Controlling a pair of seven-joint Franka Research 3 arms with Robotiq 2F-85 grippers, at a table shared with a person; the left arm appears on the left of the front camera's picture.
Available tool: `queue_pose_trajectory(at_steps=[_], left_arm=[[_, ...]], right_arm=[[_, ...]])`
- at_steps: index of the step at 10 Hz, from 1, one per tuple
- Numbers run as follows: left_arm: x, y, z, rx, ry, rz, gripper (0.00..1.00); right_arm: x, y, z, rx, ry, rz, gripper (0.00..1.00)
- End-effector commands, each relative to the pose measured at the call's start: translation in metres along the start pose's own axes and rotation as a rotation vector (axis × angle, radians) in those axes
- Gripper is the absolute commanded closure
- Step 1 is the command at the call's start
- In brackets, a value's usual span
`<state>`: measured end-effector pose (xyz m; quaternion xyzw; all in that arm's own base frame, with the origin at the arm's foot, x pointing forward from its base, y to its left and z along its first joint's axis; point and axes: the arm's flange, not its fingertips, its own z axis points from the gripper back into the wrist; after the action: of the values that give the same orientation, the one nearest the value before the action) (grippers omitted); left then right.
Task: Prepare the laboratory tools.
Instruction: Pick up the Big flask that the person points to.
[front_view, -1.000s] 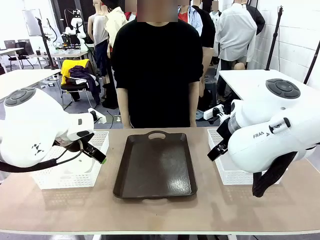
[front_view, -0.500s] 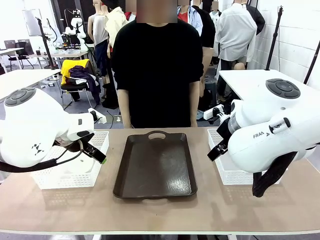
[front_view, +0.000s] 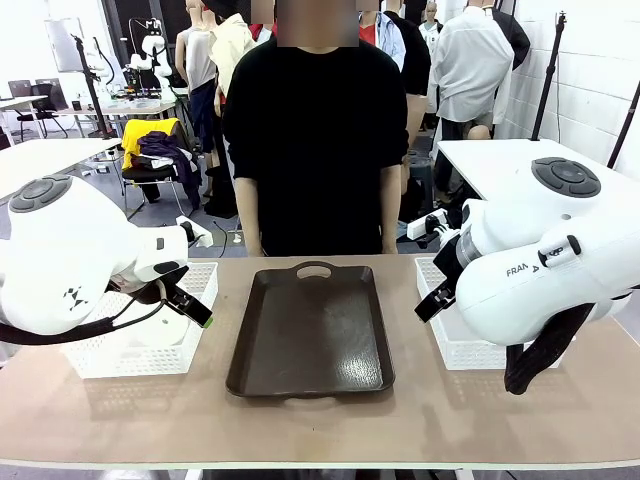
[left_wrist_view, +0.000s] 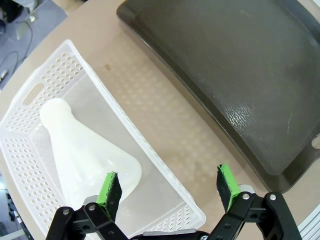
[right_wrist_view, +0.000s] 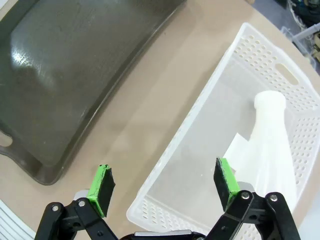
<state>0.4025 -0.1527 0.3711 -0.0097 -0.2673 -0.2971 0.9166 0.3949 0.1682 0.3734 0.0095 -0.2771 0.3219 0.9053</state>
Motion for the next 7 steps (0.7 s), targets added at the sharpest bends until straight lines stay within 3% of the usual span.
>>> queue_pose_trajectory(at_steps=[1, 3, 5, 7], left_arm=[[0.000, 0.001, 0.000, 0.000, 0.000, 0.004, 0.00], [0.000, 0.000, 0.000, 0.000, 0.000, 0.000, 0.00], [-0.008, 0.024, 0.038, 0.019, -0.040, 0.093, 0.00], [-0.020, 0.054, 0.071, -0.071, -0.103, 0.173, 0.00]], right_arm=[[0.000, 0.000, 0.000, 0.000, 0.000, -0.001, 0.00], [0.000, 0.000, 0.000, 0.000, 0.000, 0.000, 0.00], [0.002, -0.019, 0.041, 0.049, -0.025, -0.065, 0.00], [-0.004, -0.059, 0.087, 0.162, -0.063, -0.171, 0.00]])
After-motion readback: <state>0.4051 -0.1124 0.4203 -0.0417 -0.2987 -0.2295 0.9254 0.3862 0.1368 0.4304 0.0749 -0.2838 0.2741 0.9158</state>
